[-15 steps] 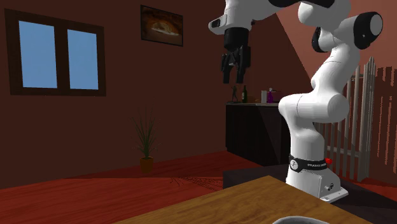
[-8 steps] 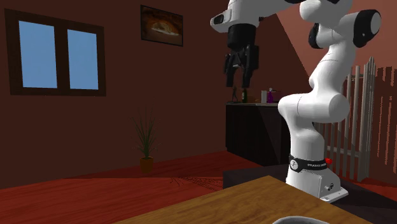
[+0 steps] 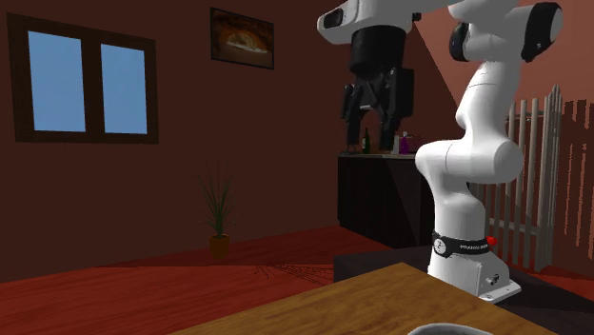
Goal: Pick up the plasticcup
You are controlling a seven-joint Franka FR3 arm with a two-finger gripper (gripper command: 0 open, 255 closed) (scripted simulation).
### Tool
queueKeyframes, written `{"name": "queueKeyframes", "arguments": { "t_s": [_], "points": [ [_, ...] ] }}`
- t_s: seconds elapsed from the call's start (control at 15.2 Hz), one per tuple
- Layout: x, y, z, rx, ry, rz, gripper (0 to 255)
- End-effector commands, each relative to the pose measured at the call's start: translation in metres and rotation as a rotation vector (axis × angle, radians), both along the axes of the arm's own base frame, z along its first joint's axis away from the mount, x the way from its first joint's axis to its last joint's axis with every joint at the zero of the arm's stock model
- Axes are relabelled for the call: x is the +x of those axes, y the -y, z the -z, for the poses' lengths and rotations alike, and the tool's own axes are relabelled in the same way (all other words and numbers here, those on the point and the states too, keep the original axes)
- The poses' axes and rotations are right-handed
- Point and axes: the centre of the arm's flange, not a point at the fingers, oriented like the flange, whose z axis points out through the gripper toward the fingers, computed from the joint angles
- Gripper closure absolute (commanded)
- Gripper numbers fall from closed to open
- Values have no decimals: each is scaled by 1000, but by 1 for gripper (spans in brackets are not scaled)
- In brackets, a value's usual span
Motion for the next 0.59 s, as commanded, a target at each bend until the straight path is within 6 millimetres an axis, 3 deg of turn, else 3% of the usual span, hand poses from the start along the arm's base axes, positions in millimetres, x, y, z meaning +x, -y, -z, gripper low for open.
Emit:
{"name": "queueKeyframes", "arguments": {
  "t_s": [0.0, 0.53],
  "points": [
    [6, -25, 6, 0, 0, 2, 0],
    [32, -122, 38, -2, 0, 7, 0]
  ]
}}
